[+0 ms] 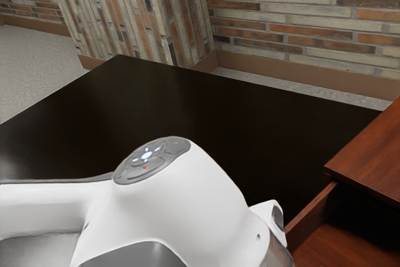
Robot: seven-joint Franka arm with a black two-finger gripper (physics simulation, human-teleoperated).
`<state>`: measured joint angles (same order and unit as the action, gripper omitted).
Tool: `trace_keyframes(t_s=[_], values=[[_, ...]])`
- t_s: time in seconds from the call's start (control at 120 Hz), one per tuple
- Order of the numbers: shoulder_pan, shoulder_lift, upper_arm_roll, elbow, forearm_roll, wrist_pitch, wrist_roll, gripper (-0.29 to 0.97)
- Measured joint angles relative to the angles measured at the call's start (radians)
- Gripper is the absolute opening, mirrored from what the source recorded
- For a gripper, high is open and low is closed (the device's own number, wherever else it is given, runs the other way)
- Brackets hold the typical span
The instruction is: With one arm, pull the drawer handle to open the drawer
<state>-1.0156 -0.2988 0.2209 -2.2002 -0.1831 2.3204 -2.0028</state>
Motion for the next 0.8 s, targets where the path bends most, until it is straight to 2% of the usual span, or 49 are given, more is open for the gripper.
trace_keyframes(t_s=[0.383,0.8], values=[[0.006,0.012,-0.001,0.010,0.028,0.001,0.003,0.27],[0.009,0.012,0.000,0.014,0.027,0.000,0.030,0.30]])
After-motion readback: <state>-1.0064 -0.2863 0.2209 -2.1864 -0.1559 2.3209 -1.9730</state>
